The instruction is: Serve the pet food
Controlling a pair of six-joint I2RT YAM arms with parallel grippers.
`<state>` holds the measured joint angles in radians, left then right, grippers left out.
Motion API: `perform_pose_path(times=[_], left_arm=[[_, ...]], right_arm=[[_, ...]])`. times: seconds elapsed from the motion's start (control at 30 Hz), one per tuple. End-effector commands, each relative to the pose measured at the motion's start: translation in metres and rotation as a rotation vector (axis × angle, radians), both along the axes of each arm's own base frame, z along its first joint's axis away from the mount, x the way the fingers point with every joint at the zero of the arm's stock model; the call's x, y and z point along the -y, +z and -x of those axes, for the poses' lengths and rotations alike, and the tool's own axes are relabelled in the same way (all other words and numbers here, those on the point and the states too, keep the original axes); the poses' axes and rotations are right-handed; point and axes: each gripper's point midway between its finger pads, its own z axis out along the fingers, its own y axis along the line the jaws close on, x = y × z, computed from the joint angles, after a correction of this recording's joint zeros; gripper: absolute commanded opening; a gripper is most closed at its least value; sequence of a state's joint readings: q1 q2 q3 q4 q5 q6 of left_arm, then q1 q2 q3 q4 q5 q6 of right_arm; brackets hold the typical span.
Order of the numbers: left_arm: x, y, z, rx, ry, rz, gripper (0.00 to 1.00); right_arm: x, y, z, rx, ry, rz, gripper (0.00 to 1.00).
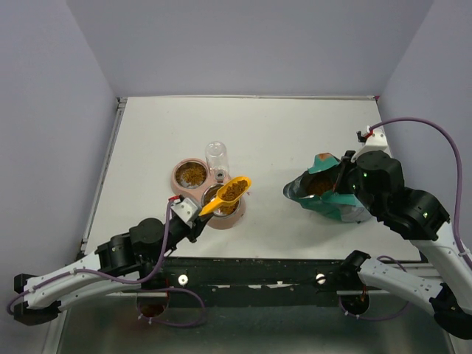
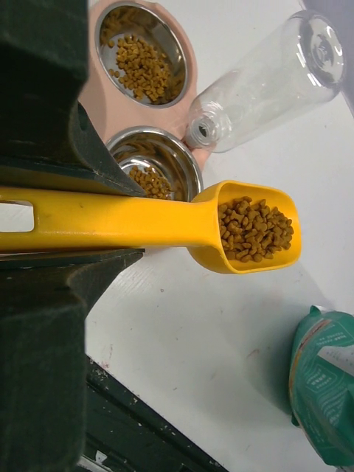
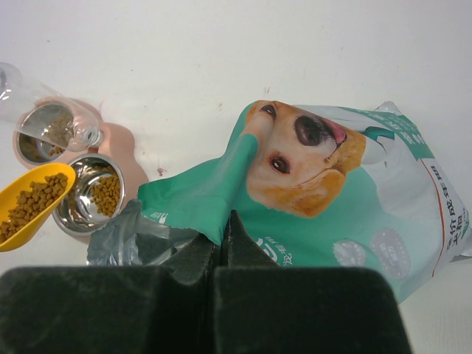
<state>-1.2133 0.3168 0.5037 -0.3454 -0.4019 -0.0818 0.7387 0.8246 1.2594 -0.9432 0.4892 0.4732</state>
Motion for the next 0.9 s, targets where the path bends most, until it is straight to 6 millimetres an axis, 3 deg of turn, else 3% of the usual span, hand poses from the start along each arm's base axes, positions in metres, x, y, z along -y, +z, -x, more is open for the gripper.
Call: perform_pose_path(times=[0.0, 0.47, 0.87], left_arm=[[-0.013, -0.011, -0.003, -0.040, 0.070, 0.028, 0.00], [-0.027, -0.016, -0.016, -0.052, 0.198, 0.075, 0.00], [-0.017, -0.034, -0.029, -0.078, 0.276, 0.079, 0.00]], right_arm=[[-0.007, 0.044, -0.009, 0.136, -0.010, -0.113, 0.00], [-0.009, 0.044, -0.011, 0.132, -0.007, -0.110, 0.00], [-0.008, 0.046, -0.010, 0.139, 0.000, -0.108, 0.00]])
